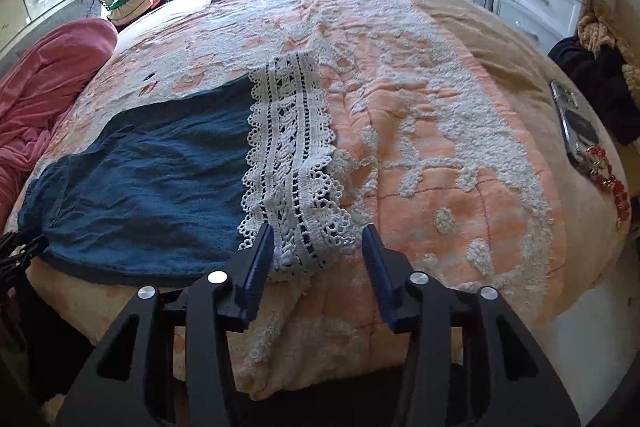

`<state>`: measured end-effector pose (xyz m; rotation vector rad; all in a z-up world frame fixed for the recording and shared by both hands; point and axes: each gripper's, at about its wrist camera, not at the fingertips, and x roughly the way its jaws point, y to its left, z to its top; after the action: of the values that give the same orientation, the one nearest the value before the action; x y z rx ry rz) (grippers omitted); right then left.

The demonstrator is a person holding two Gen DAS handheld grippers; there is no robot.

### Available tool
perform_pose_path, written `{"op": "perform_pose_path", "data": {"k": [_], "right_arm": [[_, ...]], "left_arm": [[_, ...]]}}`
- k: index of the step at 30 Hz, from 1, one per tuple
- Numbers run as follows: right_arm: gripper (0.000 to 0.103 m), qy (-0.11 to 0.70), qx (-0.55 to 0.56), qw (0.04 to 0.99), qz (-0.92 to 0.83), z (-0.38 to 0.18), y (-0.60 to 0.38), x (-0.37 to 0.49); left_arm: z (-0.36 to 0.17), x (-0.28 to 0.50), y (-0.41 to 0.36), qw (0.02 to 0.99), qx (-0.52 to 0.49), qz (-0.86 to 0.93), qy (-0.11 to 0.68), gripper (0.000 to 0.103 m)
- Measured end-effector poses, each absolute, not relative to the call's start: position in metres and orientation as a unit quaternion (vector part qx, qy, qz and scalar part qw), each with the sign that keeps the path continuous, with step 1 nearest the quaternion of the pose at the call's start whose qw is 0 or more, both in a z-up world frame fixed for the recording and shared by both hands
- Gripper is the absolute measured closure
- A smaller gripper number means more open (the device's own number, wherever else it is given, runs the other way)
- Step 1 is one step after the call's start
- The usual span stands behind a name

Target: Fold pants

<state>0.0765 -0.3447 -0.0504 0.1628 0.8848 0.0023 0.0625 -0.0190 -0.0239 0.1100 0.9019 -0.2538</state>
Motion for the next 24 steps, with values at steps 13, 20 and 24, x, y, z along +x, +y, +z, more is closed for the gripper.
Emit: {"op": "perform_pose_path", "data": {"k": [13, 20, 24], "right_arm": [[0.043, 0.350, 0.000, 0.937, -0.015, 0.006, -0.308, 0.046], [0.036, 0.329, -0.008, 0.944, -0.004, 0.022, -0.294, 0.036], [0.031, 0.324, -0.007, 0.946, 0.002, 0.025, -0.289, 0.033]], "left_arm": [[0.021, 0.044, -0.039, 0.907, 0.049, -0.155, 0.388, 0.031], [0.038, 0.040, -0.053, 0.910, 0.053, -0.170, 0.375, 0.024], [0.044, 0.041, -0.065, 0.910, 0.056, -0.181, 0.369, 0.020]]}}
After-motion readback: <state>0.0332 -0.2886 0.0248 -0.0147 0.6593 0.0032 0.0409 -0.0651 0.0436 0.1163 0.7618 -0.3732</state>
